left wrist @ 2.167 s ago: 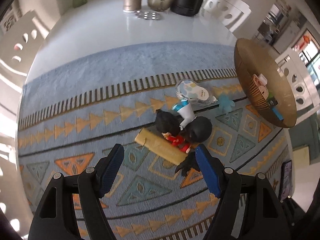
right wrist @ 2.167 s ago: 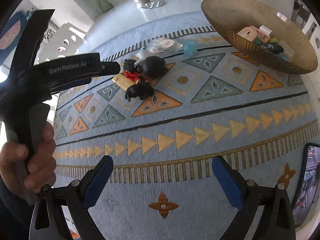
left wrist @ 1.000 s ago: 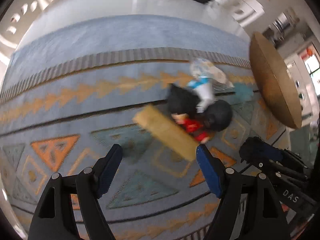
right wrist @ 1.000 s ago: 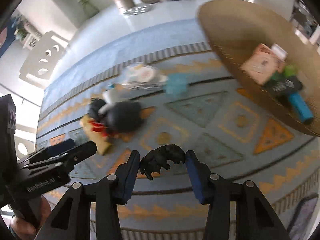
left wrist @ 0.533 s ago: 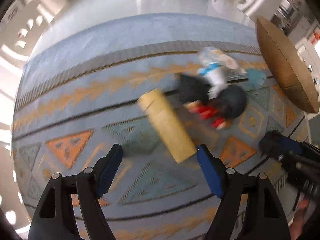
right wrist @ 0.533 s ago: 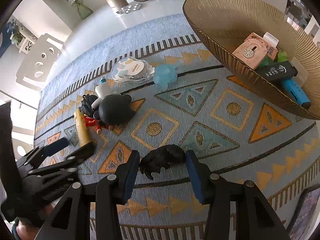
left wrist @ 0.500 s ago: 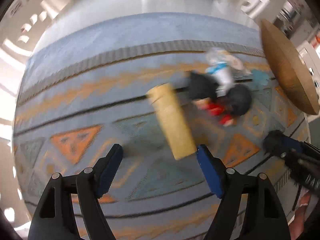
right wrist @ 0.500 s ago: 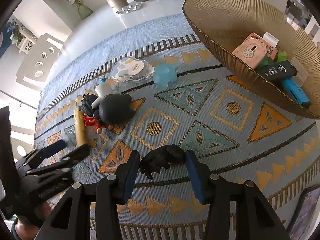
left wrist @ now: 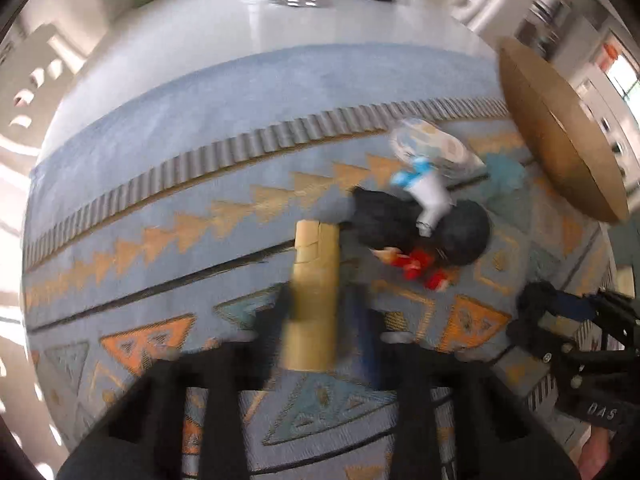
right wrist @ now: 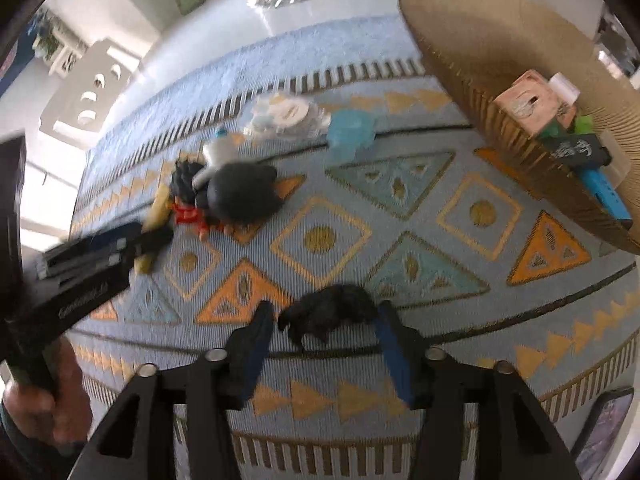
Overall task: Organize rigid objects
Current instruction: 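Grasp the yellow lighter with the left gripper while the right grasps the black figurine, then carry the yellow lighter and black figurine into the brown bowl, release both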
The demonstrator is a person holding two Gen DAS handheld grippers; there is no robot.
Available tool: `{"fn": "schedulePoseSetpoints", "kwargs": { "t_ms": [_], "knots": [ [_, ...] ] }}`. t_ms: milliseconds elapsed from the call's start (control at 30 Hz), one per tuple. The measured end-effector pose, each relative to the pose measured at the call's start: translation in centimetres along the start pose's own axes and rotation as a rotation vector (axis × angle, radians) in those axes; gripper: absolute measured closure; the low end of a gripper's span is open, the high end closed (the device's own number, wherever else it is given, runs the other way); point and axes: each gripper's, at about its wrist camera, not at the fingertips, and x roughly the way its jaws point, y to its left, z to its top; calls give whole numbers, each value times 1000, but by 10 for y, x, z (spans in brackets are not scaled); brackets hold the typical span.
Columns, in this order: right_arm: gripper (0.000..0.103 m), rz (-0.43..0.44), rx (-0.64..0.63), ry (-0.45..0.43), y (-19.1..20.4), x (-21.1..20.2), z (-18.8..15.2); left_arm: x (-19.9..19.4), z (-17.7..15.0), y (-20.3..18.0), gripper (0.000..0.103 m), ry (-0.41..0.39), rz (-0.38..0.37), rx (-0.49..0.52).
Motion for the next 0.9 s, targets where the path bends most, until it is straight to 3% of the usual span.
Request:
{"fn": "schedulePoseSetpoints", "kwargs": {
  "t_ms": [133, 200, 300, 367, 533, 600, 700, 900],
  "knots": [
    [44, 21, -15, 7, -2, -4, -14, -10, -17, -6, 83, -29, 22, 19],
    [38, 44, -2, 12, -4, -6, -22, -18, -35, 4, 83, -23, 1, 5],
    [37, 57, 20, 16, -5, -4, -30, -23, -54, 17, 83, -2, -8, -25],
    [37, 49, 27, 9, -3, -3, -29, -28, -67, 25, 83, 2, 2, -58],
    [37, 46, 142, -29, -7, -1, -16, -45, -70, 37, 83, -15, -58, -133],
    [56, 35, 151, -36, -4, -1, -12, -53, -75, 37, 83, -26, -56, -122],
    [56, 9, 115, -28, 2, 1, -6, -60, -71, 26, 83, -37, -67, -98],
    [57, 28, 69, -79, 21, -25, -29, -76, -58, 1, 83, -67, -84, -22]
  ]
}}
